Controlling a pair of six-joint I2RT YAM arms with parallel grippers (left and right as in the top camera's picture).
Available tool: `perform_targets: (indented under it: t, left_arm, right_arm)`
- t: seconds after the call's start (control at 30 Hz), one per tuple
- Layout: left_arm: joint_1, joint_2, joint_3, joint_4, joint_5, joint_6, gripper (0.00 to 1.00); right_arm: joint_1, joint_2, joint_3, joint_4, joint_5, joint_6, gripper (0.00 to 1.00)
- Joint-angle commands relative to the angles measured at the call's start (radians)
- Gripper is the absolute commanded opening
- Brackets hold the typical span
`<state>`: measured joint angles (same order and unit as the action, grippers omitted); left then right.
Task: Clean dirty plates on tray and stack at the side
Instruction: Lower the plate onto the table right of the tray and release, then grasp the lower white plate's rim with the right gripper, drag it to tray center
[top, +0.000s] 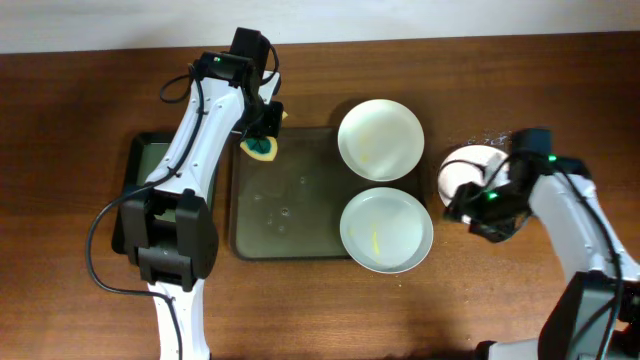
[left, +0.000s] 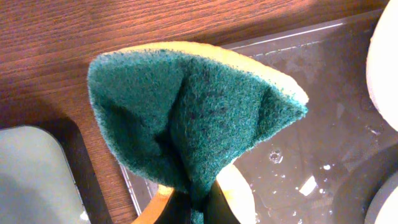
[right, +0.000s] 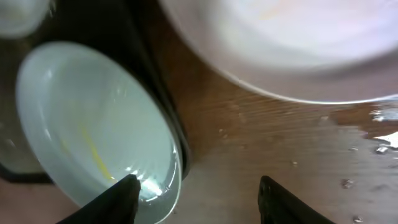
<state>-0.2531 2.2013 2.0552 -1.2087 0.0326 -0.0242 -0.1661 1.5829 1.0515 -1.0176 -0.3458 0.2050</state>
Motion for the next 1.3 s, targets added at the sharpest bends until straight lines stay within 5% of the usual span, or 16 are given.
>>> perform_targets:
  t: [0.0,0.3,0.83,1.03,1.27]
  left_arm:
    - [0.0,-0.008,0.01,-0.001,-0.003,-0.014,0.0]
    - [0.0,-0.008,0.01,-0.002,-0.003,-0.014,0.0]
    - [0.0,-0.008,0.01,-0.004,-0.003,-0.014,0.0]
    - [0.0,-0.008,0.01,-0.005,-0.003,-0.014,0.0]
    - [0.0,-0.008,0.01,-0.006,-0.003,-0.014,0.0]
  right_arm:
    - [0.089,-0.001,-0.041,0.024,0.071,-0.006,0.6]
    - [0.213,0.035,-0.113,0.119,0.157,0.039,0.37]
    - [0.227,0.036,-0.156,0.18,0.159,0.039,0.24]
    - [0.227,0.036,-0.163,0.181,0.154,0.039,0.04]
    - [0.245,0.026,-0.136,0.121,-0.076,0.036,0.04]
